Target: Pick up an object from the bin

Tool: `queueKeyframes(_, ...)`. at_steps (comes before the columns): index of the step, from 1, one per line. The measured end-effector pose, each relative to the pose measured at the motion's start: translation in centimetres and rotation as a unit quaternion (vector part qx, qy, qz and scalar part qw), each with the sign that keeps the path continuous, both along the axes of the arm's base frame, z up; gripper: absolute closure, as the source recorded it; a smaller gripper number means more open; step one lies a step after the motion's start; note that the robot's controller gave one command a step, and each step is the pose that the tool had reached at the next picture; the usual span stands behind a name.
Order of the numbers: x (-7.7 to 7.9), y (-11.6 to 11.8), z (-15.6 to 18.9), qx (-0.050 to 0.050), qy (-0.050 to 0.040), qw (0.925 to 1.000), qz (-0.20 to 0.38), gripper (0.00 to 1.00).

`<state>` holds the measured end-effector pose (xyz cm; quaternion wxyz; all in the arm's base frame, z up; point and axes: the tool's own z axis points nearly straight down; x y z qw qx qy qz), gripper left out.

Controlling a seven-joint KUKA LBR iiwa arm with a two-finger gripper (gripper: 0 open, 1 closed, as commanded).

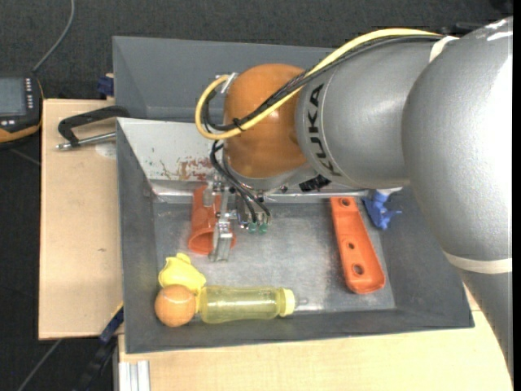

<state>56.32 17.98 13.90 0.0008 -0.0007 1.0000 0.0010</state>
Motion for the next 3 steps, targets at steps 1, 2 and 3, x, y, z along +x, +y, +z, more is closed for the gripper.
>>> queueKeyframes(1, 0.9, -0.9, -2.3, 0.002, -0.0037, 0.9991, 0.043, 0.00)
queueKeyframes(2, 2.5, -4.4, -5.7, 0.003, -0.0030, 0.9990, -0.044, 1.00)
queueKeyframes(3, 2.5, -4.4, -5.7, 0.003, -0.0029, 0.9990, -0.044, 1.00)
